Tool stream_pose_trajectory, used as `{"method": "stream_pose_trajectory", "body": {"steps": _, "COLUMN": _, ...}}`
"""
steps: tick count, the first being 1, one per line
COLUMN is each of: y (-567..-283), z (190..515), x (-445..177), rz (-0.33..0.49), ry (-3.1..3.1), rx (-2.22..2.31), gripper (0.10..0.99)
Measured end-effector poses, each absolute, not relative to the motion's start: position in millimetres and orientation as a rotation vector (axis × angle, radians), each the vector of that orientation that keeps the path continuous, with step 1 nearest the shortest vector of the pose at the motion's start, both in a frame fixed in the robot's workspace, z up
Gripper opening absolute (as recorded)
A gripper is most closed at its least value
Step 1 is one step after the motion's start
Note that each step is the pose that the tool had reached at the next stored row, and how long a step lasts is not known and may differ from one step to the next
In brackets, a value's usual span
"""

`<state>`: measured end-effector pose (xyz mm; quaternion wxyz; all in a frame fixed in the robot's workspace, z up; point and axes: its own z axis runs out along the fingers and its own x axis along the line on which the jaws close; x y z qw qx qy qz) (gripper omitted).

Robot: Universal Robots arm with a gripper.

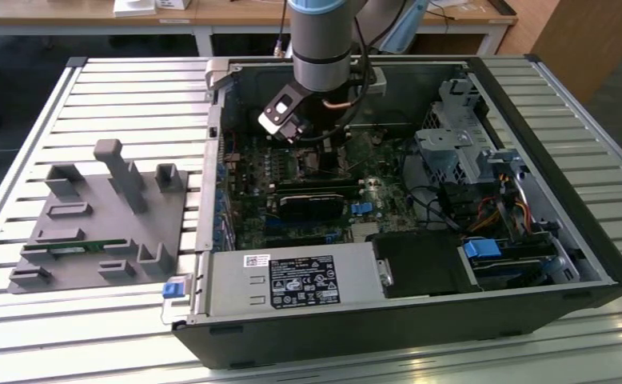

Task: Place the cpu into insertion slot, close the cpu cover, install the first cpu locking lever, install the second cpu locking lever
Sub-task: 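Place the cpu into insertion slot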

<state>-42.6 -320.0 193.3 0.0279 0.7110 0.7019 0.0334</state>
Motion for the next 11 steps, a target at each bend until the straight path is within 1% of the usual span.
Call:
{"method": "stream_pose_trajectory", "body": {"steps": 9, "y": -320.1, "z": 193.3, "x": -42.7, "rz": 0.1, "ry": 2.165, "rx": 2.194, "gripper": 0.537}}
{"method": "stream_pose_trajectory", "body": {"steps": 11, "y": -320.1, "z": 193.3, "x": -42.7, "rz": 0.1, "ry": 2.165, "rx": 2.193, "gripper": 0.549}}
